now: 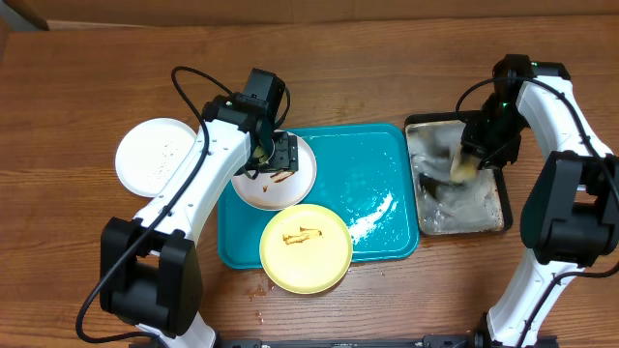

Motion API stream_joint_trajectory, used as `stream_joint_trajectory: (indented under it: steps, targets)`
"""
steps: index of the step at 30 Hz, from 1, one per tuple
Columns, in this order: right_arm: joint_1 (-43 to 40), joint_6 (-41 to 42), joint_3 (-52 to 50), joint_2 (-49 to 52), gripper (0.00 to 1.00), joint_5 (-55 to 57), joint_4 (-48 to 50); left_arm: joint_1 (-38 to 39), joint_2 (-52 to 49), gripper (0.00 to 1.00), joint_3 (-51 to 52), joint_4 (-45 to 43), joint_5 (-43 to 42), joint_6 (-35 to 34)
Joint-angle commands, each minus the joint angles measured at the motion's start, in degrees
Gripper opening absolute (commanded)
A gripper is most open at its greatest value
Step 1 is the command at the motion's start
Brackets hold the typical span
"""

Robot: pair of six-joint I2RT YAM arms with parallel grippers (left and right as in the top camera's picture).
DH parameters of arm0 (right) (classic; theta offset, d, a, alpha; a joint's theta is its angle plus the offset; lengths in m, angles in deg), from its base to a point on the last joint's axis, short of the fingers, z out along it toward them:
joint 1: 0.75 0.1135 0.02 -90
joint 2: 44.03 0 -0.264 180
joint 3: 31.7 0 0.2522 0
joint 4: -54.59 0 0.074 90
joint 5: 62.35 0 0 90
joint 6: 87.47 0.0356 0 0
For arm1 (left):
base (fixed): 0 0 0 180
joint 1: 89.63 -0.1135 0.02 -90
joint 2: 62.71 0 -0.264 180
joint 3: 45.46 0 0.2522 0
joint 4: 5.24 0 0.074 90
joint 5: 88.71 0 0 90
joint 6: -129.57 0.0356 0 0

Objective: Clean dirty plates on tray and stack at the side
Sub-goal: 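Rub the sponge in the soapy basin with the right gripper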

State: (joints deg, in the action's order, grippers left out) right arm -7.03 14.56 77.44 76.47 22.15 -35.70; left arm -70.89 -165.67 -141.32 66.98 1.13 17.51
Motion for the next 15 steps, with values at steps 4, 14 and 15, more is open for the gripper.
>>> stream_joint_trajectory:
  steps: [4, 14, 15]
  targets:
    - [0.17, -0.04, 1.42, 0.04, 0.2, 0.87, -0.13, 0.9, 0.96, 0.84, -0.61, -0.26, 0.76, 1.36]
    - [0.33, -0.02, 1.49, 0.04, 0.15, 0.96, -0.09, 1.22, 0.96, 0.85, -0.61, -0.72, 0.74, 1.53]
    - [0.33, -0.02, 1.49, 0.04, 0.3, 0.94, -0.09, 1.22, 0.96, 0.84, -0.61, -0.81, 0.74, 1.51]
